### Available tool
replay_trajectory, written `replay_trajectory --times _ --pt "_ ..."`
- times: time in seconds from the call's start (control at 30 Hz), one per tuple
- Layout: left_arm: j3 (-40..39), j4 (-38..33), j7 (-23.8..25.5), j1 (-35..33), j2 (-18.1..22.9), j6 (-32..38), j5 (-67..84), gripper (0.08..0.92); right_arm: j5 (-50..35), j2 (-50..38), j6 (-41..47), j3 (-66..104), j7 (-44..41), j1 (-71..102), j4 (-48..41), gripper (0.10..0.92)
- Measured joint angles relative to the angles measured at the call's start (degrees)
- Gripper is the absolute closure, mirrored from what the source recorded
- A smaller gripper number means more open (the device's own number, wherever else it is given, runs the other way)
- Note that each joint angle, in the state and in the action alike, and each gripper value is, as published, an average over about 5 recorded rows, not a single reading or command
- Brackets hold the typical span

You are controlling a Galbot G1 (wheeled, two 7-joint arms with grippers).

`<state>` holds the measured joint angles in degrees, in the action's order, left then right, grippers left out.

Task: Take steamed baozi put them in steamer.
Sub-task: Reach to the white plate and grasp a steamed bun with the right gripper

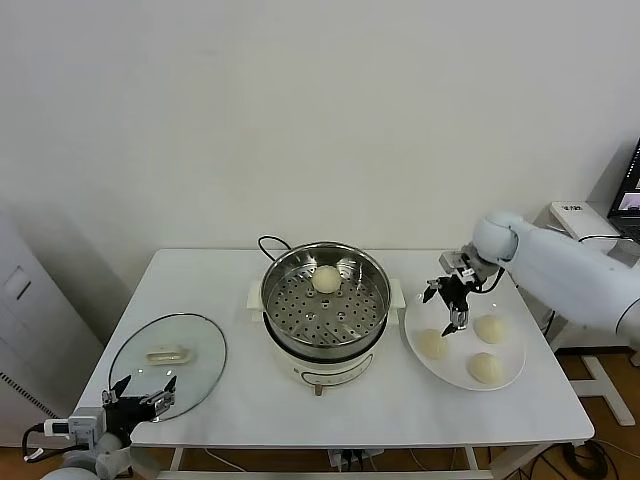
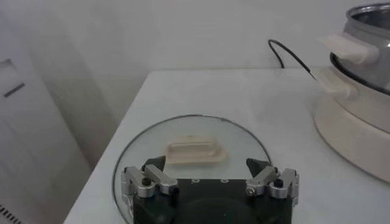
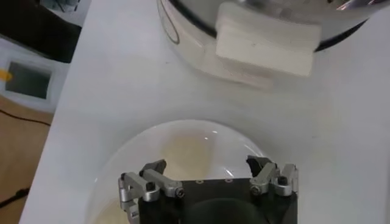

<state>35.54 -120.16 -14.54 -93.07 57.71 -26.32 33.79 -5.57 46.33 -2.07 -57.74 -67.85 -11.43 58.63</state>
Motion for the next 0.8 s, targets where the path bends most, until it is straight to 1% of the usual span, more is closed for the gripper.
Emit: replay_trajectory --times 0.3,0.37,0.6,0.8 --pt "-0.11 -0.09 -0.01 0.11 0.09 -0.04 -0.08 0.177 3.08 0.69 0.16 3.81 0.97 4.55 -1.39 0.204" --pt "-0.11 -0.09 -0.02 0.09 0.09 -0.04 -0.08 0.177 3.65 0.87 0.21 4.47 1.02 5.36 -1.66 0.215" --pt "-0.11 -0.06 -0.06 -0.01 0.1 -0.04 -0.16 0.177 5.57 1.34 0.46 6.51 1.0 7.71 -2.48 0.299" --pt "-0.12 -0.01 -0.11 -0.02 0.16 -0.04 -0.18 0.177 6.68 1.88 0.63 8.02 1.25 9.2 -3.13 0.421"
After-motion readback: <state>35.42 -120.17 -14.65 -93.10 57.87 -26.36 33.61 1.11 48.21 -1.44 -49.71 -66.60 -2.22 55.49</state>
